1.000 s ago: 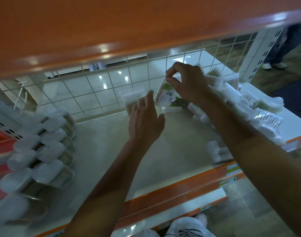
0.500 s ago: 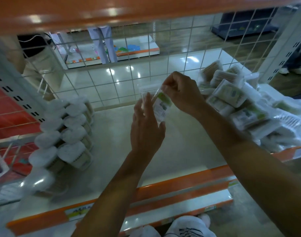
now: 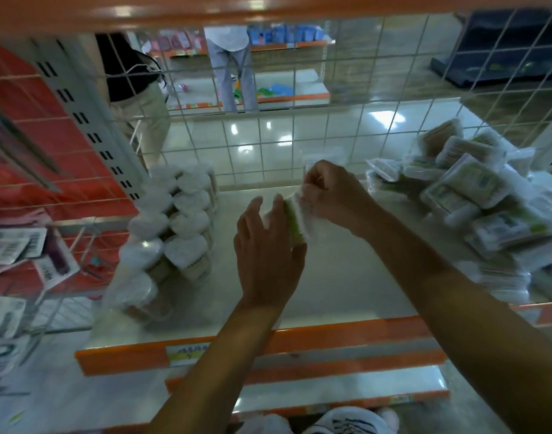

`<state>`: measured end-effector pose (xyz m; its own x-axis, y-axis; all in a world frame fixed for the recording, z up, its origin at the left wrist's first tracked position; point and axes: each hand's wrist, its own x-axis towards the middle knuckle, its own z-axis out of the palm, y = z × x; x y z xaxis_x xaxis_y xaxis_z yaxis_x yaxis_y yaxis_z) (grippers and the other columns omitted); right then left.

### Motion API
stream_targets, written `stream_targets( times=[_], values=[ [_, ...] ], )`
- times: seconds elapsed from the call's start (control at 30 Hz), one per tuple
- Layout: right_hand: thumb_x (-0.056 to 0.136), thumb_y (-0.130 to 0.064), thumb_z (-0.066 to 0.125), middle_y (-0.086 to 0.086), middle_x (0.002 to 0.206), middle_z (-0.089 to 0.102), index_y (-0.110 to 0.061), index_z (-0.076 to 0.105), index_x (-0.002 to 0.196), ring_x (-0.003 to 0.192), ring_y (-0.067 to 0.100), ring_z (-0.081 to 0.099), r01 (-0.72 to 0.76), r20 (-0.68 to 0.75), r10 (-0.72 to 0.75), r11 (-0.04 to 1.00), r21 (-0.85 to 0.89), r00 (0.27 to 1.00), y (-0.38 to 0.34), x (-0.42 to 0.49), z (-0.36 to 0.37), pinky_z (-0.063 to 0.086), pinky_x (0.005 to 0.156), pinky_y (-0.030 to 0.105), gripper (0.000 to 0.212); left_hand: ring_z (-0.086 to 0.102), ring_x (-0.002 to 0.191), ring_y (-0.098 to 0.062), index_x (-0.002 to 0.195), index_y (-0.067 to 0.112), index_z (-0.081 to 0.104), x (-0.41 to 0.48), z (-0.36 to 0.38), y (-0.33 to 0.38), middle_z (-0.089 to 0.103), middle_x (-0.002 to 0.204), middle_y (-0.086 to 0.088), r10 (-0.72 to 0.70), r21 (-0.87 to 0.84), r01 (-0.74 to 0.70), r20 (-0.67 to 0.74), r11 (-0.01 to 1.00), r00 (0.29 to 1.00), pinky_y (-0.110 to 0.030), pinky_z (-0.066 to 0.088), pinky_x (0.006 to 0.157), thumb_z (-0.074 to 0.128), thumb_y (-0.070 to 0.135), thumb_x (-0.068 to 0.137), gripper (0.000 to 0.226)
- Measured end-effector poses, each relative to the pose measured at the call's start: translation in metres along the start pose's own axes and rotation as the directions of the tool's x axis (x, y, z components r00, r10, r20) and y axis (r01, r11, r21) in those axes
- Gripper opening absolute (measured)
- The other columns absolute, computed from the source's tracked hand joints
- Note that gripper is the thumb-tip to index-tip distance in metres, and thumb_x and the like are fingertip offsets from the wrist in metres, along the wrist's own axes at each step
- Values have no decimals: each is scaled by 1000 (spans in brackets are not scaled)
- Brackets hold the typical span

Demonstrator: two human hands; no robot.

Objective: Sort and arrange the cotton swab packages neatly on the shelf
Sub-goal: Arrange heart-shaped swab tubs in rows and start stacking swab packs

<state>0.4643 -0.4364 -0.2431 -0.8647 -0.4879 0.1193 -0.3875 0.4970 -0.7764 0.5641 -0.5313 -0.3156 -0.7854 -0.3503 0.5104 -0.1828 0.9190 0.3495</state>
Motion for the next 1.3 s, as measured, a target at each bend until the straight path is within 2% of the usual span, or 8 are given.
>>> stream_targets(
  times=[0.1,0.4,0.53,0.7,0.83,0.97,1.1,1.3],
  values=[
    [89,-7,51,1,75,61,-22,51,82,63,14,63,-14,49,11,998,65,999,-4,-3,7,57,59,29,17,50,111,-37,132,5,50,-2,-9,-9,51,122,-20,11,-24,-11,0,1000,1000,-43,48,81,66,28,79,60],
    [90,-8,51,9,75,68,-24,58,91,70,23,68,26,79,-34,995,101,996,-12,-8,26,58,71,45,18,57,101,-32,128,-2,51,-6,-14,-23,59,112,-18,-24,-123,26,15,992,1000,-27,39,84,73,17,79,57],
    [94,-23,52,-1,81,65,-19,60,109,71,12,67,22,123,-39,989,143,992,-16,-12,27,59,71,36,18,57,104,-28,128,1,51,-5,-10,-27,60,114,-15,-46,-193,50,27,980,999,-30,47,86,64,25,85,51],
    [89,-45,54,-2,99,61,-22,53,125,82,13,66,25,230,-42,997,79,972,-17,-17,27,58,71,31,43,62,93,-18,126,10,51,0,-7,-25,64,105,-5,-101,-322,118,69,939,992,-35,53,80,46,39,91,45],
    [88,-50,51,-2,110,62,-27,49,128,90,12,65,16,272,-35,997,73,962,-10,-18,22,55,77,30,47,66,75,-18,125,9,43,4,-6,-19,67,92,-5,-177,-449,239,176,861,968,-24,48,59,51,32,95,39],
    [91,-47,50,-3,111,57,-25,36,138,99,15,61,-13,244,-2,998,62,970,1,-18,18,53,83,33,54,62,72,-8,113,15,52,17,-3,-13,65,89,0,-194,-517,311,268,797,944,-22,48,58,51,40,94,31],
    [89,-44,58,1,114,56,-18,37,135,97,18,62,-135,127,120,984,118,985,26,-11,13,54,77,32,57,56,59,-6,82,25,52,32,3,-6,58,73,8,-185,-549,347,329,760,926,-9,42,51,61,36,90,16],
    [89,-11,60,-1,87,66,-13,59,107,74,13,64,-222,103,202,941,255,974,54,-10,-2,49,60,24,19,56,74,1,111,18,46,48,24,9,57,94,8,-264,-589,405,314,699,912,-8,45,56,67,28,86,34]
  ],
)
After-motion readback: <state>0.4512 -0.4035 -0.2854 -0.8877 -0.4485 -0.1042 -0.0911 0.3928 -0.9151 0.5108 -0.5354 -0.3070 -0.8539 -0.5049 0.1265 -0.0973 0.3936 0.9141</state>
